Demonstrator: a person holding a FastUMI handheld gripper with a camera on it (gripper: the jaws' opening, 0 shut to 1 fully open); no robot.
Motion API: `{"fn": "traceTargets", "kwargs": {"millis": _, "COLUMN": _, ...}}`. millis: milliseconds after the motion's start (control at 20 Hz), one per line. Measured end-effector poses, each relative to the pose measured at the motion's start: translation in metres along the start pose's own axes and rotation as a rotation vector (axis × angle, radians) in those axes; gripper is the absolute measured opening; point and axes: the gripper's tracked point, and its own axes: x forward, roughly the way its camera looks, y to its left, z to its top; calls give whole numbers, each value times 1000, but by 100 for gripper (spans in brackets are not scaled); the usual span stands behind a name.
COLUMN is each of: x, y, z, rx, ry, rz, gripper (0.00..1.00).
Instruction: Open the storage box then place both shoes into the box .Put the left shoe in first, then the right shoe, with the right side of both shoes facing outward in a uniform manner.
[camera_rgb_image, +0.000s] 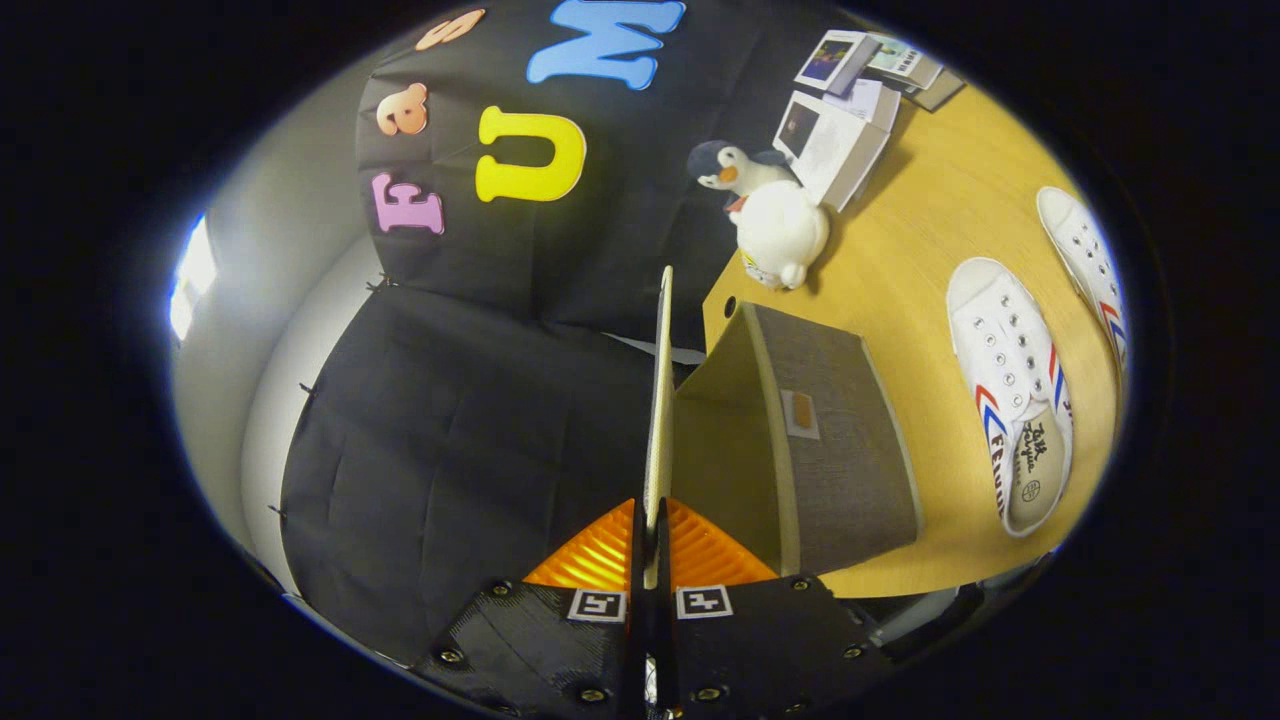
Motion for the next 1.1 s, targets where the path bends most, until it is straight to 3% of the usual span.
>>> {"fn": "traceTargets", "kwargs": {"millis": 400, "x": 34, "y": 67, "z": -18, "rx": -135, "ry": 68, "rz": 48, "gripper": 4}}
{"fn": "traceTargets", "kwargs": {"millis": 1100, "x": 112, "y": 122, "z": -62, "rx": -258, "ry": 163, "rz": 87, "gripper": 4}}
